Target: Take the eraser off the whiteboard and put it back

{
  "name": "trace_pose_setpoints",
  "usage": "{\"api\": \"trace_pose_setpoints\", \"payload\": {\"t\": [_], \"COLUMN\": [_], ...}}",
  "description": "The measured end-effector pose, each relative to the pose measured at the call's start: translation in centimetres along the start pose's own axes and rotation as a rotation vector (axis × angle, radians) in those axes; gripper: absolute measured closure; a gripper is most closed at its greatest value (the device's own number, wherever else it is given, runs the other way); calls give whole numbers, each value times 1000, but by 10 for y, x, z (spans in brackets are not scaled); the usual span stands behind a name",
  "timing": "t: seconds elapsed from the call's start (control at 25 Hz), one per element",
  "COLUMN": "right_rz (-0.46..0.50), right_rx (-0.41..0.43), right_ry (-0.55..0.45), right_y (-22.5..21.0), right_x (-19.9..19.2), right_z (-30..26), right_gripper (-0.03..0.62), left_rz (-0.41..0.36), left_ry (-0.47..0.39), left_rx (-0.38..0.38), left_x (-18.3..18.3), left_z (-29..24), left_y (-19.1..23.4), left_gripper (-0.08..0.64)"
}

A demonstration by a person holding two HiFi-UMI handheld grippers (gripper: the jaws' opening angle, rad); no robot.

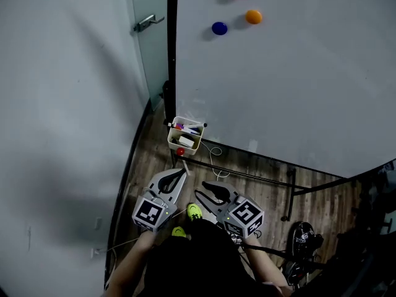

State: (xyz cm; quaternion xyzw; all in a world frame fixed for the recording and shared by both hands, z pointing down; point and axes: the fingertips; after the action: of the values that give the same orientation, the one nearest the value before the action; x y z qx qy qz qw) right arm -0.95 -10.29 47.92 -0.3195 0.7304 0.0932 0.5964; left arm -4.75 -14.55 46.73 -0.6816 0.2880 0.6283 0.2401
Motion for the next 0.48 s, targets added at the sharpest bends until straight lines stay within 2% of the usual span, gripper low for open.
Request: {"api": "trace_pose_setpoints", "payload": {"t": [0.48], "right_rz": [24], "right_rx": [-77], "right_ry": [-49], "right_y": [44], "right_x": [-3], "right_z": [20], "right_gripper": [488], "left_rz": [31], "left_ry": [-25], "left_rx": [-63], "left_x": [2], "left_z": [45], "left_y": [-31], "left_gripper": [538]}}
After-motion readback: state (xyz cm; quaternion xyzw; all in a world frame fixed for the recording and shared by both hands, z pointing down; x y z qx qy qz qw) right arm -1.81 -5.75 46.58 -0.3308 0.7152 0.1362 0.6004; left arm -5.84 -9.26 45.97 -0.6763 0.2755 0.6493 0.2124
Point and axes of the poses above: the fingertips, and each gripper's own axes: z backward along the fingers, y to its left, x out of its top, and after that the axes turned 1 degree about -z, right-handed
